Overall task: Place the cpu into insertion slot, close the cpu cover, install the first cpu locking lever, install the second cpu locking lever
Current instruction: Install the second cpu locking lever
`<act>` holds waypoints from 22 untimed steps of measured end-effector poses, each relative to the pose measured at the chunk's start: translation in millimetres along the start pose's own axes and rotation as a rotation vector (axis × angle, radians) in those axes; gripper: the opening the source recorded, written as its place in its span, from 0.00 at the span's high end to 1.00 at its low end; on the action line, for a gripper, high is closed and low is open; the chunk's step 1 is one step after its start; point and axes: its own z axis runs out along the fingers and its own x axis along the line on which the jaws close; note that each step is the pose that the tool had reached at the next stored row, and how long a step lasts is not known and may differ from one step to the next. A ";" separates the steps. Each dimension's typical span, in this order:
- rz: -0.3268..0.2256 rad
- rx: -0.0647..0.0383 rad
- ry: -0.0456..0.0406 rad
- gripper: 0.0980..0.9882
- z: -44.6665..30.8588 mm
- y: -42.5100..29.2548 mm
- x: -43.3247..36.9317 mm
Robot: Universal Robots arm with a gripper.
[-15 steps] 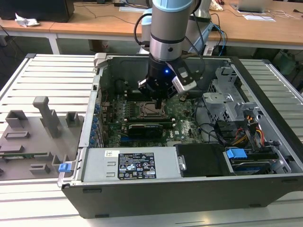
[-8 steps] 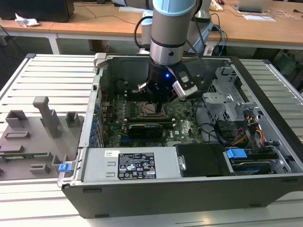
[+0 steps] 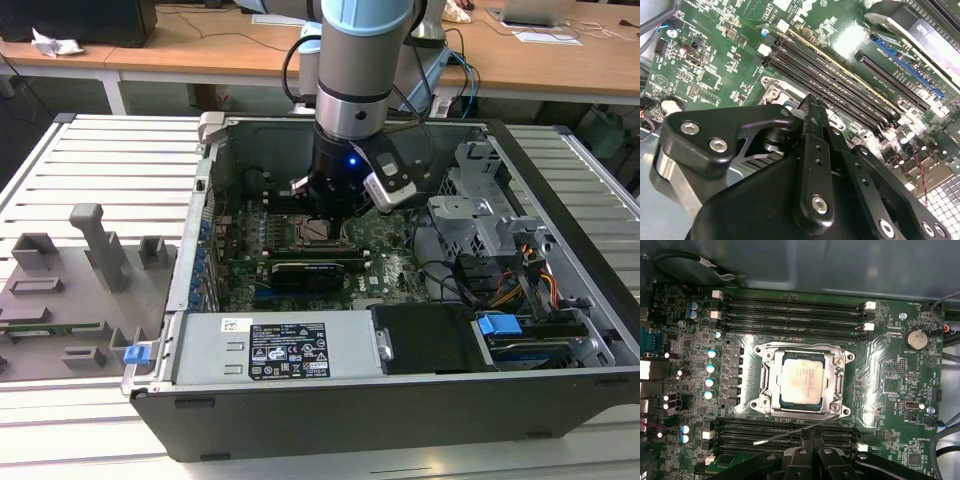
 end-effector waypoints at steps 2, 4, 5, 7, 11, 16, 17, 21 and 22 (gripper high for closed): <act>0.000 0.000 0.0000 0.99 0.0 0.1 2.2; 0.000 0.000 0.0000 0.99 0.0 0.2 3.7; 0.000 0.000 0.0001 0.99 0.0 0.2 3.7; 0.000 0.000 0.0000 0.99 0.0 0.0 4.0; 0.000 -0.001 0.0001 0.99 0.0 -0.5 5.0; 0.000 -0.009 -0.0006 0.99 0.4 -1.9 5.9; 0.000 -0.009 -0.0006 0.99 0.4 -1.9 6.6; 0.000 -0.010 -0.0006 0.99 0.5 -1.6 11.3; 0.000 -0.010 -0.0006 0.99 0.6 -1.5 12.2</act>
